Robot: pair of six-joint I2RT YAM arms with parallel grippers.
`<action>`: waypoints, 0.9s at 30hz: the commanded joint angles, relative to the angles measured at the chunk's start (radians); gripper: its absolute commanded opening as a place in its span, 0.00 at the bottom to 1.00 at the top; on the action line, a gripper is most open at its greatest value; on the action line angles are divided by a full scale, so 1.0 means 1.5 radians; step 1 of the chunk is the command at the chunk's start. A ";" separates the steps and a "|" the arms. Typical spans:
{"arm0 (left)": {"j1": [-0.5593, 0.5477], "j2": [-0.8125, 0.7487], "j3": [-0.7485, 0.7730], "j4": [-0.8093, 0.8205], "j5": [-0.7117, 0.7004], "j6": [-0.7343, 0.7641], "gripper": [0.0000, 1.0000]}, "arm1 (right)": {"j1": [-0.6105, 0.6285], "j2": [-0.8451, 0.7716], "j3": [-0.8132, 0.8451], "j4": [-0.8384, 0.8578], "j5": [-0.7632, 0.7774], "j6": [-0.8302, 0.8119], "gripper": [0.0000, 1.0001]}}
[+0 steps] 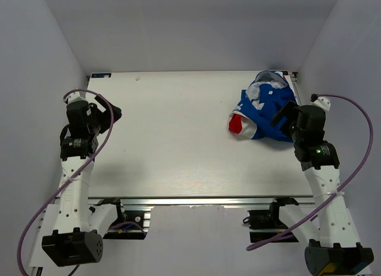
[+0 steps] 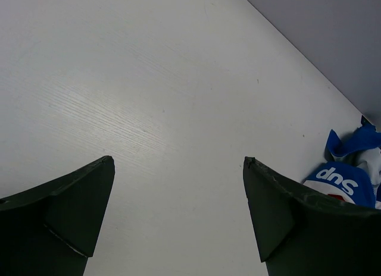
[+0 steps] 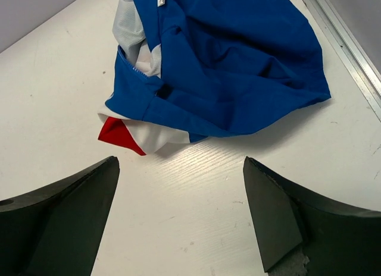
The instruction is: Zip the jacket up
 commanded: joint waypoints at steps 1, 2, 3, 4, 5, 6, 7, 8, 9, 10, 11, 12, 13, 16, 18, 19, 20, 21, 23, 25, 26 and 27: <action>0.003 -0.021 0.019 -0.009 -0.020 -0.003 0.98 | -0.001 -0.001 -0.001 0.019 -0.002 -0.001 0.89; 0.003 -0.020 0.018 -0.008 -0.016 -0.002 0.98 | -0.002 -0.001 -0.003 0.025 -0.005 -0.005 0.89; 0.003 -0.020 0.017 -0.005 -0.014 -0.003 0.98 | -0.001 0.001 -0.006 0.031 -0.024 -0.008 0.89; 0.002 -0.019 0.015 -0.002 -0.012 -0.002 0.98 | -0.002 0.008 -0.011 0.049 -0.039 -0.016 0.89; 0.003 -0.018 0.010 0.001 -0.010 -0.002 0.98 | -0.001 0.014 -0.012 0.061 -0.054 -0.033 0.89; 0.002 -0.017 0.009 0.003 -0.011 -0.002 0.98 | -0.002 0.024 -0.011 0.069 -0.071 -0.040 0.89; 0.002 -0.015 0.007 0.003 -0.010 -0.002 0.98 | -0.002 0.051 0.001 0.081 -0.072 -0.044 0.89; 0.002 -0.012 0.006 0.003 -0.011 -0.002 0.98 | -0.002 0.067 0.012 0.084 -0.063 -0.045 0.89; 0.003 -0.009 0.005 0.004 -0.011 -0.003 0.98 | -0.002 0.108 0.041 0.084 -0.041 -0.043 0.89; 0.002 -0.009 0.005 0.005 -0.010 -0.003 0.98 | -0.002 0.132 0.060 0.084 -0.032 -0.045 0.89; 0.002 -0.003 0.005 0.006 0.004 -0.002 0.98 | -0.003 0.154 0.079 0.079 -0.024 -0.049 0.89; 0.003 -0.001 0.008 0.004 0.012 -0.002 0.98 | -0.005 0.182 0.100 0.076 -0.019 -0.061 0.89; 0.002 0.001 0.007 0.002 0.012 -0.002 0.98 | -0.008 0.238 0.120 0.075 -0.017 -0.063 0.89; 0.003 0.001 0.001 0.001 0.008 -0.003 0.98 | -0.028 0.353 0.186 0.090 -0.035 -0.069 0.89; 0.003 -0.003 -0.017 0.016 0.008 -0.003 0.98 | -0.035 0.447 0.231 0.084 -0.056 -0.070 0.89; 0.003 -0.003 -0.022 0.025 0.007 -0.005 0.98 | -0.040 0.482 0.246 0.081 -0.054 -0.063 0.89; 0.003 0.001 -0.023 0.028 0.008 -0.005 0.98 | -0.041 0.513 0.281 0.073 -0.045 -0.062 0.89; 0.002 0.006 -0.021 0.028 0.009 -0.005 0.98 | -0.042 0.577 0.282 0.070 -0.049 -0.069 0.89; 0.003 0.019 -0.017 0.028 0.018 -0.005 0.98 | -0.043 0.641 0.359 0.066 -0.058 -0.084 0.89; 0.003 0.026 -0.018 0.028 0.020 -0.005 0.98 | -0.043 0.733 0.397 0.066 -0.061 -0.093 0.89; 0.003 0.029 -0.021 0.030 0.019 -0.005 0.98 | -0.043 0.761 0.418 0.064 -0.047 -0.091 0.88; 0.003 0.035 -0.021 0.031 0.016 -0.005 0.98 | -0.043 0.813 0.459 0.049 -0.036 -0.085 0.86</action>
